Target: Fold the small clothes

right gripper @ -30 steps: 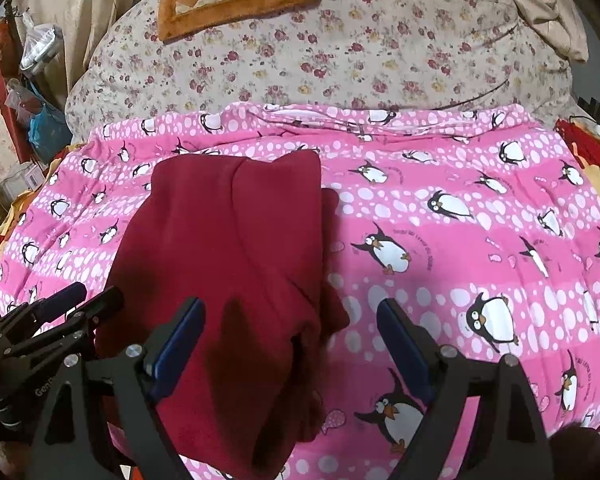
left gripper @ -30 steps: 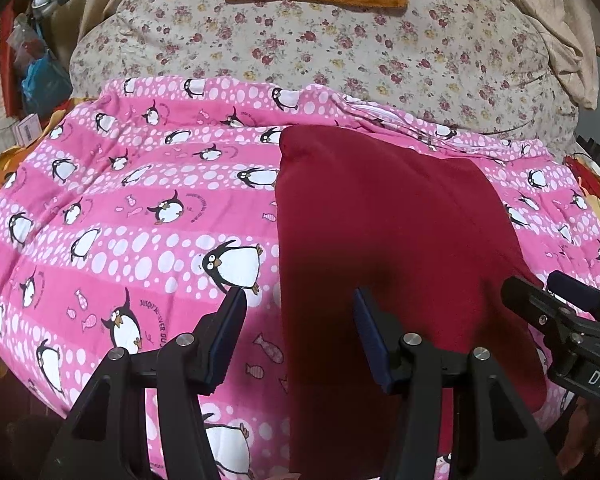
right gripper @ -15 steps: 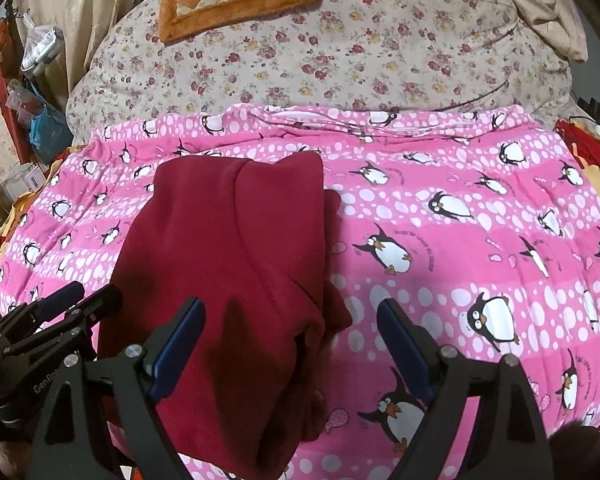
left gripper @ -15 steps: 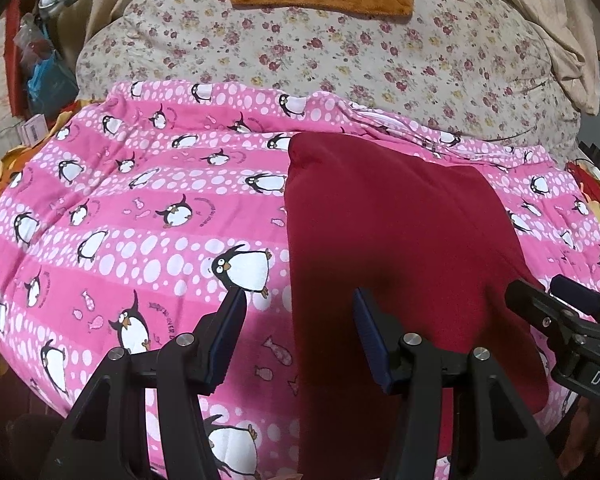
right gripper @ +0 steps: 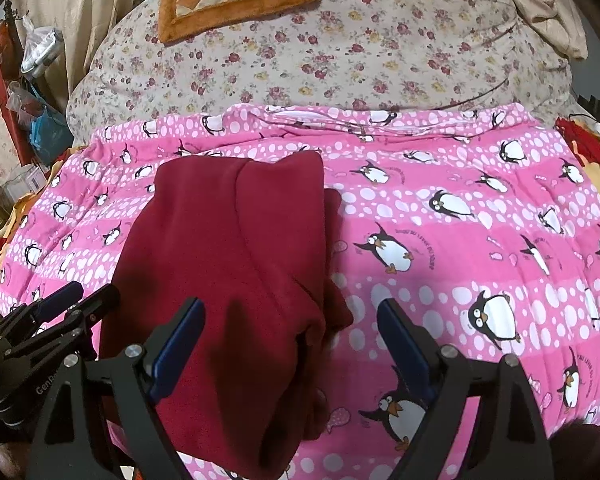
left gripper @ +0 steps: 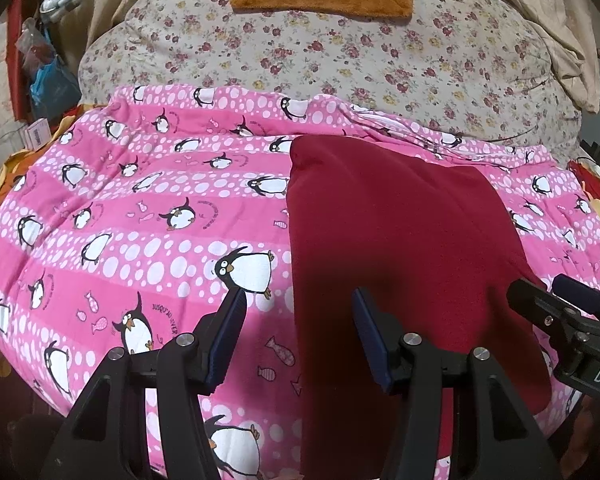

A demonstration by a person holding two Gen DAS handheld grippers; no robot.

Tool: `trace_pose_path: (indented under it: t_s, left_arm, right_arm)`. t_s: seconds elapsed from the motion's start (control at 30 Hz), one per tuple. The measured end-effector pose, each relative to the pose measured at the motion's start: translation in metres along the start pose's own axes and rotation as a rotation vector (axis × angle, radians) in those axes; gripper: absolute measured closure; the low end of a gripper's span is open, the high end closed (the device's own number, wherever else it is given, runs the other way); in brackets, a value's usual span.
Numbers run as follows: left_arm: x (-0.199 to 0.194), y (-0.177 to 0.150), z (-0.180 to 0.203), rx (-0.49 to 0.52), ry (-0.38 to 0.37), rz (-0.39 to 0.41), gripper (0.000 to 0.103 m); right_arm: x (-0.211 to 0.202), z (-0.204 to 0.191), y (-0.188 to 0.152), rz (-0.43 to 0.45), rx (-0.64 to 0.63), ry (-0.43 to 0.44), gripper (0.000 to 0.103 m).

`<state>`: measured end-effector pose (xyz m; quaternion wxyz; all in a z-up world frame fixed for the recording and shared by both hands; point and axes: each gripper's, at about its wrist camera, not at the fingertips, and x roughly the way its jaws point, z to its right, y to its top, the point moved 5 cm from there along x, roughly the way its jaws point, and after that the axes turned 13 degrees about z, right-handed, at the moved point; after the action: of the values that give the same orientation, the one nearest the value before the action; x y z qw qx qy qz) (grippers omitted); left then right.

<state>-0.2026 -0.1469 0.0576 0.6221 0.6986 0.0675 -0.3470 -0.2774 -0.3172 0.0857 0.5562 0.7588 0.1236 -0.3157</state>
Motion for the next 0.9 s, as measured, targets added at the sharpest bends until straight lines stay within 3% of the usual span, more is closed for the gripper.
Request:
trace_pose_path:
  t_s: [0.9]
  left_arm:
    - [-0.0006,-0.0011,0.0002,-0.002,0.004,0.001,0.068]
  right_arm:
    - [0.0024,-0.0022,-0.0022,-0.003,-0.001,0.003,0.012]
